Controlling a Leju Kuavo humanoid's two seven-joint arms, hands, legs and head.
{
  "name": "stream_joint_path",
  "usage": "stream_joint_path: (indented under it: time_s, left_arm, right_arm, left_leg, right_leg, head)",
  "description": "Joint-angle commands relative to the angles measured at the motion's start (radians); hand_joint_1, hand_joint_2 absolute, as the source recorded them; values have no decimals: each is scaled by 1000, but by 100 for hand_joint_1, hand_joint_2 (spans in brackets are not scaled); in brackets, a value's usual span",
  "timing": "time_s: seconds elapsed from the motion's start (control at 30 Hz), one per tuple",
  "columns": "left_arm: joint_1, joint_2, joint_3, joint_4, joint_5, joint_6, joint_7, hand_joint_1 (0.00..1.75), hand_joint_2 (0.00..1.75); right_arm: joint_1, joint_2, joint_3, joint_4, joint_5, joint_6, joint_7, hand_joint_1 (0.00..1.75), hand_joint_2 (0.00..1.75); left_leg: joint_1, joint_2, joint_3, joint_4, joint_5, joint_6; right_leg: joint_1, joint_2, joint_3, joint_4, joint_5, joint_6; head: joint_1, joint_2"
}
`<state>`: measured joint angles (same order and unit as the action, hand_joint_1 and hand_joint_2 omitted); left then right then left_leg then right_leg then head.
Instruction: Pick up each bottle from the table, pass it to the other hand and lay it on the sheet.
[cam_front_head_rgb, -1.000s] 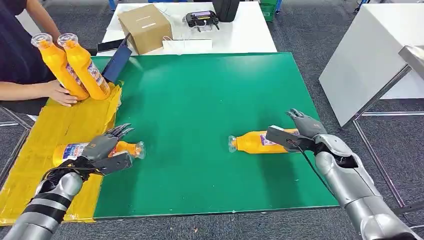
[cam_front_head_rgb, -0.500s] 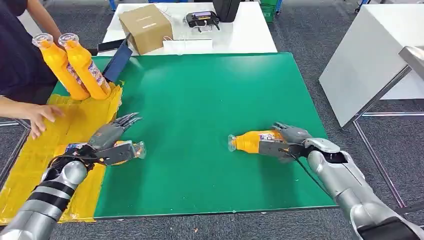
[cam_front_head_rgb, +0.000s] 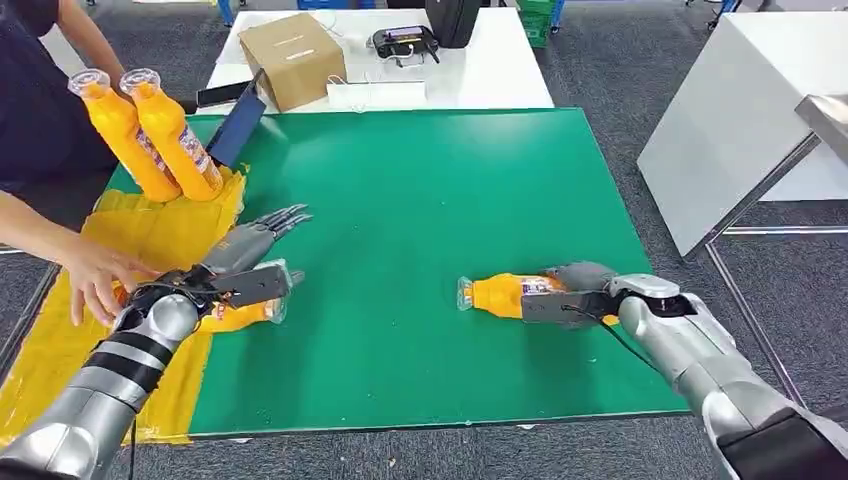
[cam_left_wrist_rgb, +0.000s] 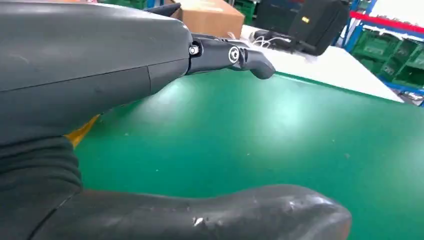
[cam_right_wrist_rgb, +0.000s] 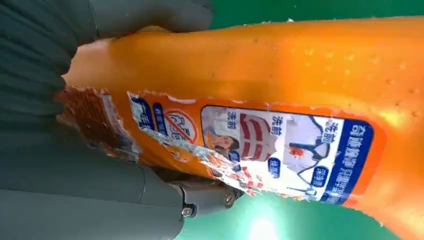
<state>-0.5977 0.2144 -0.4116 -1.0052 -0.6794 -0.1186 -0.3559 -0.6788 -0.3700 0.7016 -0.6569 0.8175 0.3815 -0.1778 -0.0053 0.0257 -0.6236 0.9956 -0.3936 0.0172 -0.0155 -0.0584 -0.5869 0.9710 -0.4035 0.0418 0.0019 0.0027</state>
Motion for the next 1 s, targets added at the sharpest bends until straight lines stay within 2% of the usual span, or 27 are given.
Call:
stream_joint_path:
  time_s: [0.03, 1.0]
  left_arm:
    - [-61, -30, -47, 85, 3, -10, 0, 0, 0]
    - [-61, -30, -47, 85, 3, -10, 0, 0, 0]
  right_arm:
    - [64, -4, 89, 106, 5, 10, 4, 175, 175]
    - [64, -4, 89, 106, 5, 10, 4, 175, 175]
  left_leg:
    - [3, -6, 4, -1, 0, -1]
    - [3, -7, 8, -1, 0, -2]
  right_leg:
    - [2, -1, 6, -3, -1, -1]
    - [1, -1, 12, -4, -1, -2]
  head:
    - [0, 0]
    - [0, 0]
